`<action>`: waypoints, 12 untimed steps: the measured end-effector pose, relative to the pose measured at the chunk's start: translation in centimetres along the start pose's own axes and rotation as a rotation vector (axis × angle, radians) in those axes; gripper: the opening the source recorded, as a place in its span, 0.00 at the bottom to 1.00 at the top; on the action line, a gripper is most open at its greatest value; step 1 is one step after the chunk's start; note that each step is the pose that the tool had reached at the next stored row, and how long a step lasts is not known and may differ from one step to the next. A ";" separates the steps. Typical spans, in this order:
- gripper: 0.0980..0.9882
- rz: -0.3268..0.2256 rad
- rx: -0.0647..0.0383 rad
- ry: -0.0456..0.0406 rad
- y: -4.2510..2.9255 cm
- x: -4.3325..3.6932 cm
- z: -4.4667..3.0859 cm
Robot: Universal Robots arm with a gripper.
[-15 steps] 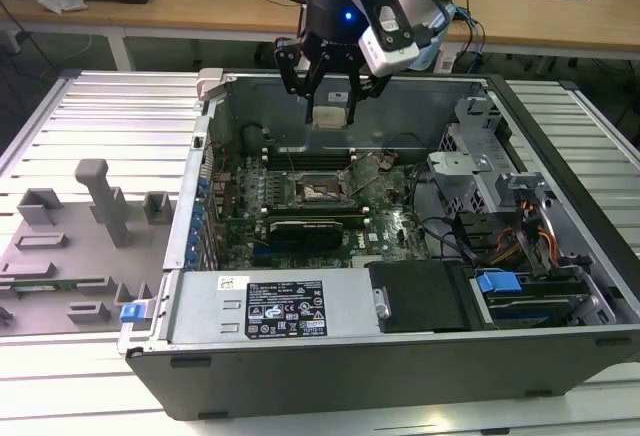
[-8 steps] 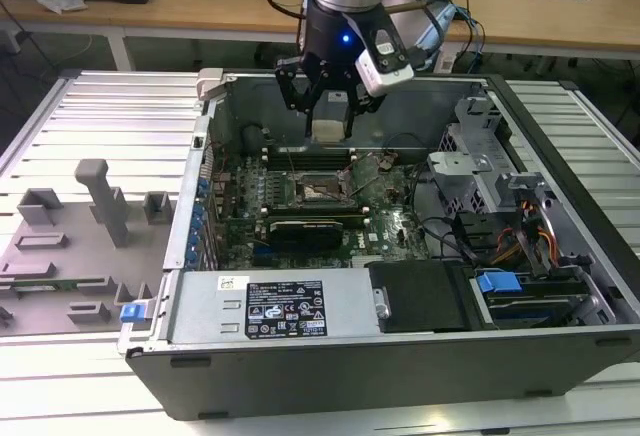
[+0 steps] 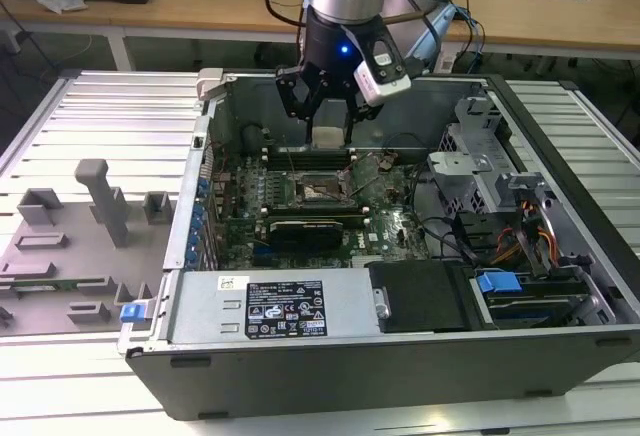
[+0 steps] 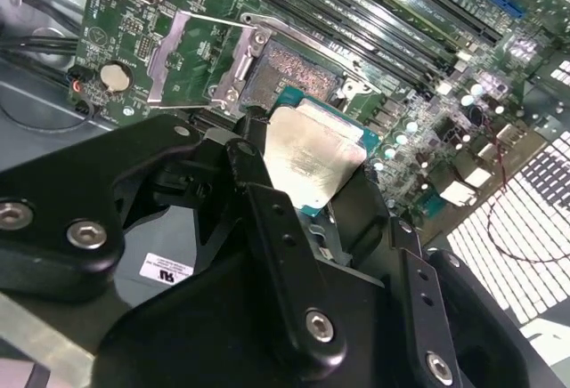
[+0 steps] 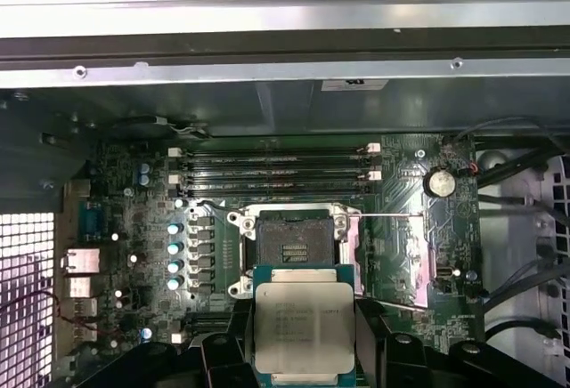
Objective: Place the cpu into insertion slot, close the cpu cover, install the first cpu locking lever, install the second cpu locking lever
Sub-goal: 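Place the cpu into insertion slot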
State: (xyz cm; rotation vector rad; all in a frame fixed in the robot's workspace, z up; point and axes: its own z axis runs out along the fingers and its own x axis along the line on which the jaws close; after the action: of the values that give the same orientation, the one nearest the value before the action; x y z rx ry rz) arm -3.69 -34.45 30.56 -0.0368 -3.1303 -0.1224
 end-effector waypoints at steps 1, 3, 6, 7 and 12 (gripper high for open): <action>0.50 0.000 0.000 -0.0008 0.01 0.00 0.10; 0.50 -0.001 0.000 -0.0029 0.01 -0.01 0.53; 0.50 0.021 0.007 -0.0050 0.00 -0.01 0.93; 0.50 0.041 0.007 -0.0065 -0.01 -0.01 0.96; 0.50 0.193 0.006 -0.0179 -0.01 -0.01 1.04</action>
State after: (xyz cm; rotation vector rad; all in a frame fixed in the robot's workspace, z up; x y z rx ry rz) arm -3.69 -34.38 29.53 -0.3409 -3.1227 -0.1109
